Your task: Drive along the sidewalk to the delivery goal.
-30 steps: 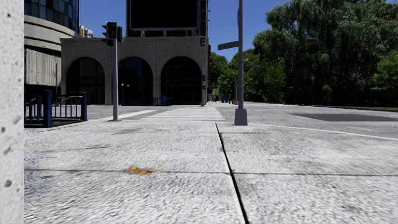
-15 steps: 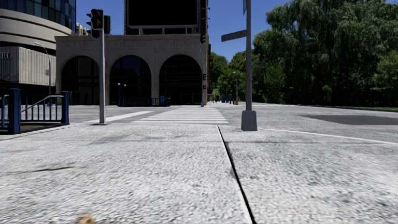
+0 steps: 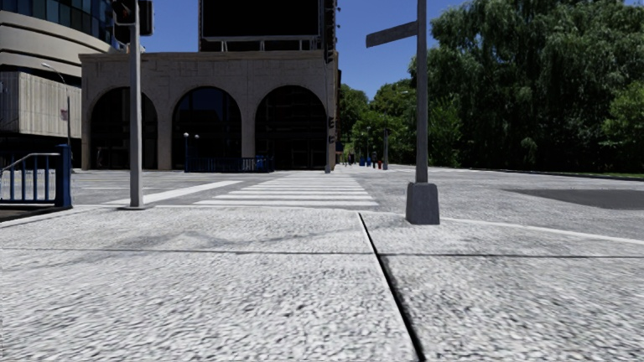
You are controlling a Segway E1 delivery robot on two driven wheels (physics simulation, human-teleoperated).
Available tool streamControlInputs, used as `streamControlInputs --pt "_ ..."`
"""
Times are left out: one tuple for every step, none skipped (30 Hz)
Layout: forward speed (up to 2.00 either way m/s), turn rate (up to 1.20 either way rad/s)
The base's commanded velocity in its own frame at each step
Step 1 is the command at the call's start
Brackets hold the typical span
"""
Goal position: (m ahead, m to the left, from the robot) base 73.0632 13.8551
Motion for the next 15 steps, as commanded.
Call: streamControlInputs --pt "2.00 0.00" --pt "2.00 0.00" --pt "2.00 0.00" --pt "2.00 0.00" --pt "2.00 0.00" --pt "2.00 0.00" --pt "2.00 0.00" --pt "2.00 0.00" --pt "2.00 0.00" --pt "2.00 0.00" --pt "2.00 0.00" --pt "2.00 0.00" --pt "2.00 0.00" --pt "2.00 0.00" --pt "2.00 0.00"
